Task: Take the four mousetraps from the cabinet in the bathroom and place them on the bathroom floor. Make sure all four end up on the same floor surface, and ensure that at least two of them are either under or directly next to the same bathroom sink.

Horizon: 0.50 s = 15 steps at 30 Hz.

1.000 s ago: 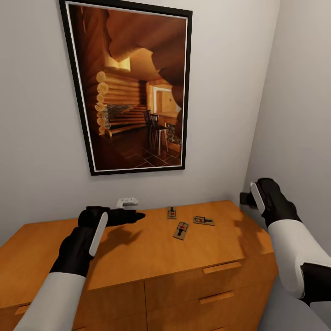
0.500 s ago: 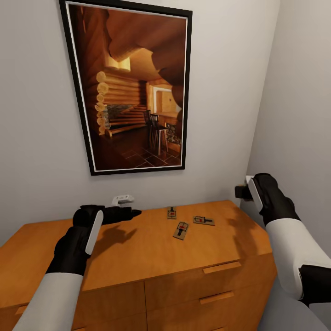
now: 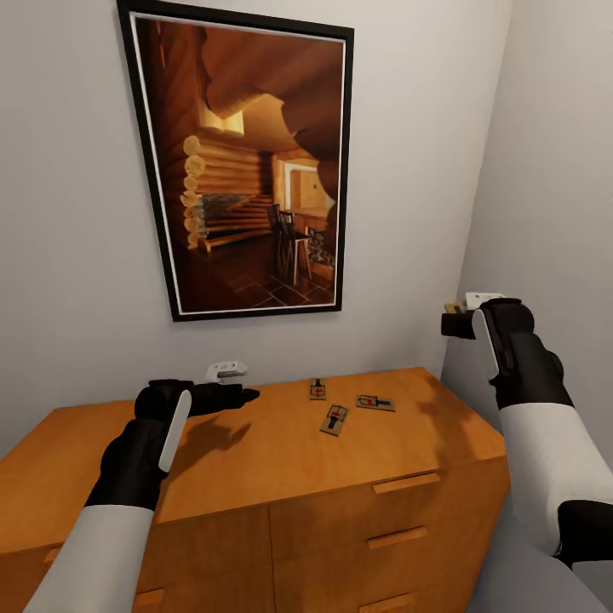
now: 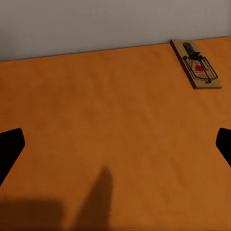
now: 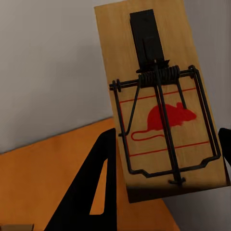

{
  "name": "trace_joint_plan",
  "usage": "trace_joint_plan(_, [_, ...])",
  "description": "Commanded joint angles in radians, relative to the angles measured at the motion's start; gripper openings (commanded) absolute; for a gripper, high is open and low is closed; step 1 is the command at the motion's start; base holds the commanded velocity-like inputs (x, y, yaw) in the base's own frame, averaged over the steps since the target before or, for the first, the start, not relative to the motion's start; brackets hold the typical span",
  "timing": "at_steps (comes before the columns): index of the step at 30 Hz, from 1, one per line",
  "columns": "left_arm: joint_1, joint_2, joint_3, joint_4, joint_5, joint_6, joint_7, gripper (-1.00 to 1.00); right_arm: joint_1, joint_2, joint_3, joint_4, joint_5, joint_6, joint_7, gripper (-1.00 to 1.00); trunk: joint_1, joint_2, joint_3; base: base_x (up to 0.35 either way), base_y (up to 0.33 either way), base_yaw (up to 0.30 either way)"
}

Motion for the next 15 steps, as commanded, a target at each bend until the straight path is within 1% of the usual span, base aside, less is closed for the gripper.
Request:
trace_joint_plan(1, [-0.001, -0.001, 0.002, -0.001, 0.003, 0.006, 0.000, 1.00, -0.001, 0.000, 0.000, 0.000, -0.004, 0.004, -0.004, -1.00, 0.000, -0.001, -0.001, -0.014, 0.000, 0.000])
trace_joint_plan(15, [-0.001, -0.002, 0.003, 0.000, 0.004, 0.006, 0.000, 1.00, -0.001, 0.000, 0.000, 0.010, -0.005, 0.004, -0.003, -1.00, 0.000, -0.001, -0.001, -0.003, 0.000, 0.000])
